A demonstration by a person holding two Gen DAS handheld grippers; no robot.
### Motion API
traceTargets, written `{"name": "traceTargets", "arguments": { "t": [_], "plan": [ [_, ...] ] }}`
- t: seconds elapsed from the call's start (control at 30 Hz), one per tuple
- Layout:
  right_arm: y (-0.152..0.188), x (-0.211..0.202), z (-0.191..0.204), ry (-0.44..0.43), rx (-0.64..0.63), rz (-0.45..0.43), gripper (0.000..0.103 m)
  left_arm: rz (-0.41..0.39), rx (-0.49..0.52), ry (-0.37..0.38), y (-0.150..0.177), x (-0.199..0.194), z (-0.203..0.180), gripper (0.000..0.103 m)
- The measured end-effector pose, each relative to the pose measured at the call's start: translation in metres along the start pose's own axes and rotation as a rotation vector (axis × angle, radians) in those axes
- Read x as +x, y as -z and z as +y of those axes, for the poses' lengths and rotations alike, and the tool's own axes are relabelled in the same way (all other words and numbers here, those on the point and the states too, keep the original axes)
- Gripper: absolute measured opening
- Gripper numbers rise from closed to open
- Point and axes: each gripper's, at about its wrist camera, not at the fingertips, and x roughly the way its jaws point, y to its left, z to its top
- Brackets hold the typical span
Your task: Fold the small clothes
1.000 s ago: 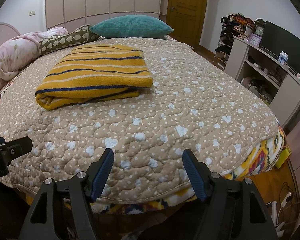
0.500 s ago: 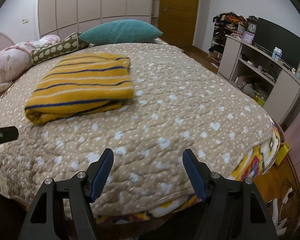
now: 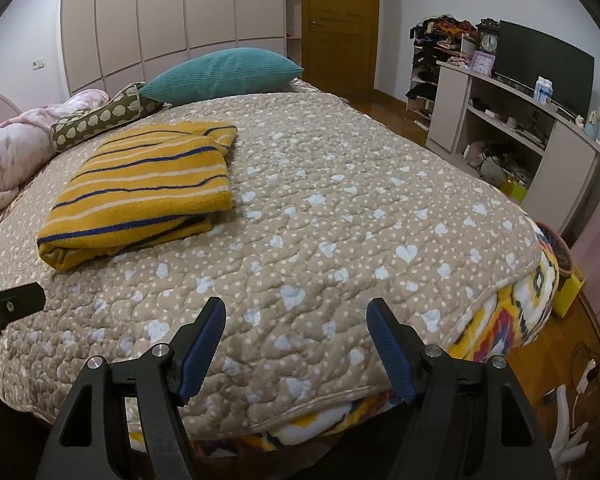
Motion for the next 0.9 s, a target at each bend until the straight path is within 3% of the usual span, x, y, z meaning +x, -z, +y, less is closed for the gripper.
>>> {"name": "traceTargets", "arguments": {
  "t": [0.17, 0.4, 0.53, 0.63, 0.83, 0.9],
  "plan": [
    [0.002, -0.001, 0.000, -0.005, 0.002, -0.001, 0.078, 0.026, 0.006, 0.010, 0.003, 0.005, -0.001, 0.103],
    [0.004, 0.002, 0.007, -0.016, -0.021, 0.015, 0.078, 0.164, -0.024, 0.083, 0.007, 0.027, 0.002, 0.103],
    [0.004, 0.004, 0.009, -0.017, -0.025, 0.019, 0.078, 0.167, -0.038, 0.094, 0.004, 0.028, 0.005, 0.103],
    [0.004, 0.002, 0.008, -0.016, -0.020, 0.009, 0.079, 0.100, -0.032, 0.088, 0.000, 0.017, 0.008, 0.103],
    [0.004, -0.004, 0.008, -0.024, -0.021, -0.020, 0.079, -0.176, 0.040, 0.010, 0.000, -0.023, 0.007, 0.103],
    [0.003, -0.006, 0.010, -0.029, -0.027, -0.030, 0.079, -0.229, 0.052, -0.002, 0.000, -0.032, 0.006, 0.103]
  ]
}}
